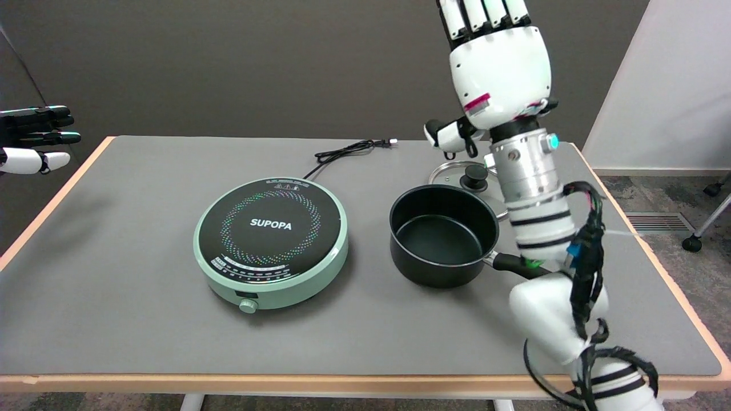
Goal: Pick up the pot.
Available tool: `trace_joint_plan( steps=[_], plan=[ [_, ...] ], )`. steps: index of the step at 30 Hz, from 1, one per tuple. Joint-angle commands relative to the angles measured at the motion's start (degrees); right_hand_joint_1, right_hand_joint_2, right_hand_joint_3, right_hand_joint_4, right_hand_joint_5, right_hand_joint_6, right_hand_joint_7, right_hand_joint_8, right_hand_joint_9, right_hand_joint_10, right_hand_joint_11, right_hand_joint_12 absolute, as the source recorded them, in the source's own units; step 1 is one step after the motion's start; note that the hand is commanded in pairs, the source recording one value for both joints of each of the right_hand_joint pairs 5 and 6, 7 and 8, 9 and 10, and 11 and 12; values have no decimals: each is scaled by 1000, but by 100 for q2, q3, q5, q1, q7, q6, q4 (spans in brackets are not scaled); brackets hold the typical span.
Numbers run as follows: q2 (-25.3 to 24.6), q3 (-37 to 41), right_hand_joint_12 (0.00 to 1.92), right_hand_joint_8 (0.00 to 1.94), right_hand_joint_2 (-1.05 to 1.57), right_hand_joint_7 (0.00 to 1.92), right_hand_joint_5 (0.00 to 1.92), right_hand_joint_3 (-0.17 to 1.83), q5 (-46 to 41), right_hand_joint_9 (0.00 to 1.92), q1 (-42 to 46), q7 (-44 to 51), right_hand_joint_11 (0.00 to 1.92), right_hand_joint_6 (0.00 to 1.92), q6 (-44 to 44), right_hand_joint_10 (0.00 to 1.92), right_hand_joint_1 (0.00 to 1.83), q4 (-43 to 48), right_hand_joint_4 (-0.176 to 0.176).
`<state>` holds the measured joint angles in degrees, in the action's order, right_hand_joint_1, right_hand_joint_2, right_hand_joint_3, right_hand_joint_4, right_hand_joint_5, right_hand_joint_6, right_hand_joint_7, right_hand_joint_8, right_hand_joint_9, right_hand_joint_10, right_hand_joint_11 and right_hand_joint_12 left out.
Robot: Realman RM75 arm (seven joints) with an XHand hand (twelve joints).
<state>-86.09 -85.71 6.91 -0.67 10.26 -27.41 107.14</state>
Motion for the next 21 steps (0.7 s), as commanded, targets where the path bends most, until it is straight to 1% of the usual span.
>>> trace_joint_plan(
  steps=[1,6,7,8,12,15,21],
  plan=[
    [-119,-1381,16,16,-36,16,16,902,-1442,16,1264,3771,16,16,-3263,16,1065,9,-14],
    [-111,-1717,17,17,-45,17,17,918,-1389,17,1590,4114,17,17,-3860,17,1068,-21,-23],
    [-111,-1846,17,17,-46,17,17,917,-1389,17,1648,4213,17,17,-3920,17,1066,-32,-121],
    [-111,-1964,18,18,-47,18,18,914,-1389,18,1694,4296,18,18,-3941,18,1066,-35,-173],
    [-114,-2635,19,19,-46,19,19,905,-1389,19,1928,4948,19,19,-3982,19,1073,-77,-176],
    [-141,-2998,20,20,-36,20,20,880,-1418,20,2015,5263,20,20,-4104,20,1079,-151,-176],
    [-167,-3497,21,21,-14,21,21,862,-1659,21,2068,5417,21,21,-4653,21,1088,-385,-176]
  ],
)
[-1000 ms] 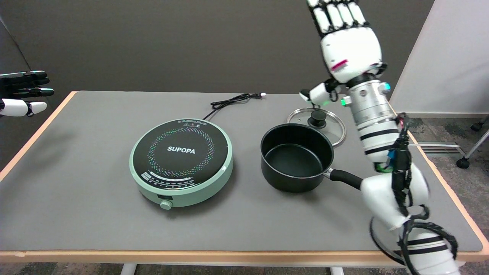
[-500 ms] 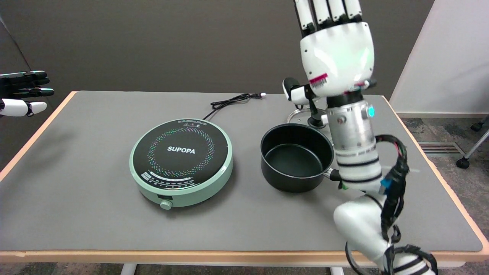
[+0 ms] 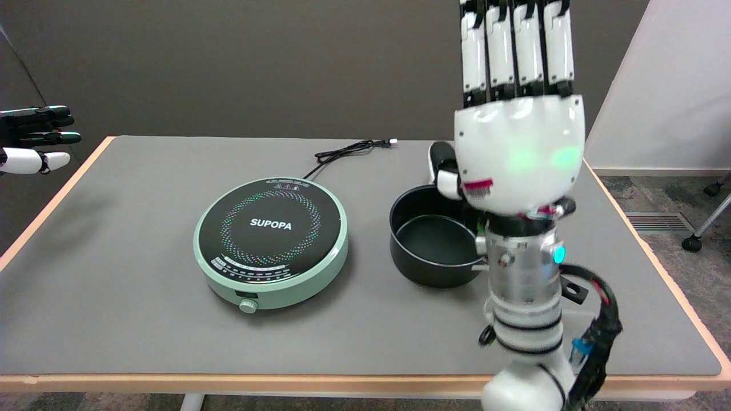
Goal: Pick up the pot.
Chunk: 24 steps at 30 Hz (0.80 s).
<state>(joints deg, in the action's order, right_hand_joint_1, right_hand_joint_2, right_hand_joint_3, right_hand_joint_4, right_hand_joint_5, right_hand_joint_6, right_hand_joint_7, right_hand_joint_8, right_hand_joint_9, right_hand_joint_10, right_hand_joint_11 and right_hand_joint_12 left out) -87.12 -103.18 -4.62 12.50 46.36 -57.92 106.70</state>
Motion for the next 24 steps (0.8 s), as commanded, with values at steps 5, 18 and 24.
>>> trace_joint_plan(
  steps=[5,18,24],
  plan=[
    [-73,-2017,22,22,-5,22,22,882,-674,22,760,1919,22,22,-2080,22,1089,-483,-176],
    [-65,-2453,20,20,-8,20,20,924,-1721,20,759,1996,20,20,-2993,20,1101,-1042,-176],
    [18,-2450,18,18,-65,18,18,1032,-2201,18,775,2014,18,18,-3374,18,1121,-1141,-176]
  ],
)
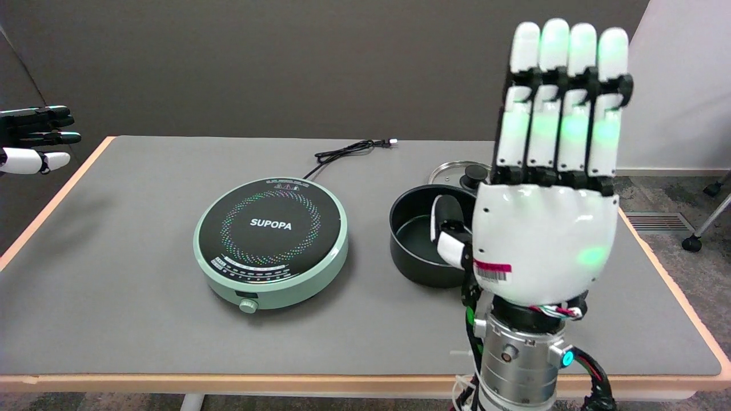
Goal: Pick up the pot.
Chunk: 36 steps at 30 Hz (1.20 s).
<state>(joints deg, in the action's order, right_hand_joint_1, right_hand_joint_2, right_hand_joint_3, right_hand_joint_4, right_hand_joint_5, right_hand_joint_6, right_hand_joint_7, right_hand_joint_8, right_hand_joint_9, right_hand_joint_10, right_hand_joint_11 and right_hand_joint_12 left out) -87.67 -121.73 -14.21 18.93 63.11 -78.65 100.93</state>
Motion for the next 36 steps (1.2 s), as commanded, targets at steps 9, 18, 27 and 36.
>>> trace_joint_plan(
  steps=[9,18,27,36],
  plan=[
    [194,-506,15,15,-199,15,15,1177,-2807,15,-32,324,15,15,-1728,15,1144,-857,-176],
    [302,-402,17,17,-307,17,17,1218,-3901,17,-290,629,17,17,-1842,17,1187,-809,-176],
    [139,-429,19,19,-361,19,19,1192,-4478,19,-644,755,19,19,-1953,19,1205,-1101,-170],
    [-284,-461,19,19,-390,19,19,1192,-4624,19,-837,763,19,19,-1910,19,1226,-1520,-171]
  ],
)
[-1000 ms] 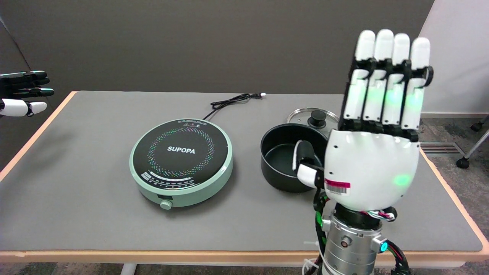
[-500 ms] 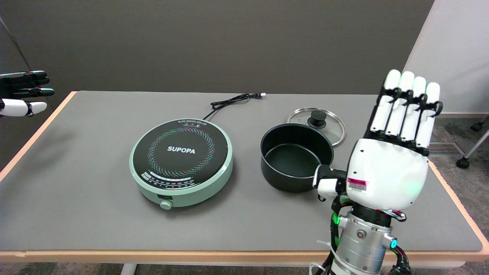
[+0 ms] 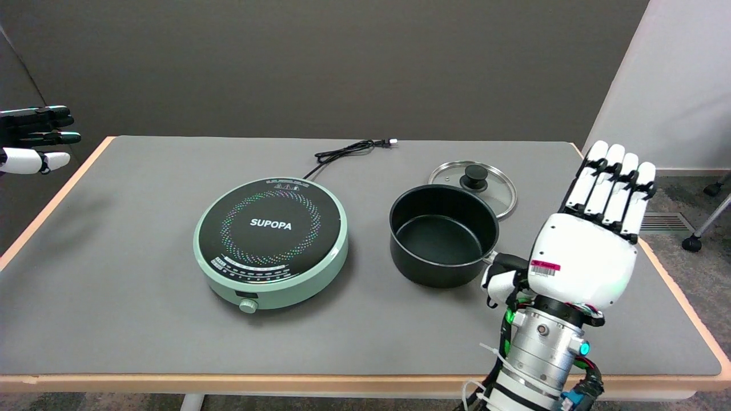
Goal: Pick up the pot.
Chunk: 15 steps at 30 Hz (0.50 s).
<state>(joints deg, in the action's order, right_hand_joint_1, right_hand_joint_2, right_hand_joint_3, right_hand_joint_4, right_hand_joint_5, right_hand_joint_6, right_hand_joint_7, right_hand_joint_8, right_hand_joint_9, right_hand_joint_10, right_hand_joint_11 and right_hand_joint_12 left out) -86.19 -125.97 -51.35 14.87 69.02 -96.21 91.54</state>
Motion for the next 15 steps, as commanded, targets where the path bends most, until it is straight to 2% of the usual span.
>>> trace_joint_plan(
  steps=[1,15],
  plan=[
    [-474,-45,19,19,-393,19,19,1192,-968,19,-437,172,19,19,-145,19,1226,-599,-171],
    [-548,-170,18,18,-409,18,18,1197,-1516,18,-466,172,18,18,307,18,1228,-540,-169]
  ],
)
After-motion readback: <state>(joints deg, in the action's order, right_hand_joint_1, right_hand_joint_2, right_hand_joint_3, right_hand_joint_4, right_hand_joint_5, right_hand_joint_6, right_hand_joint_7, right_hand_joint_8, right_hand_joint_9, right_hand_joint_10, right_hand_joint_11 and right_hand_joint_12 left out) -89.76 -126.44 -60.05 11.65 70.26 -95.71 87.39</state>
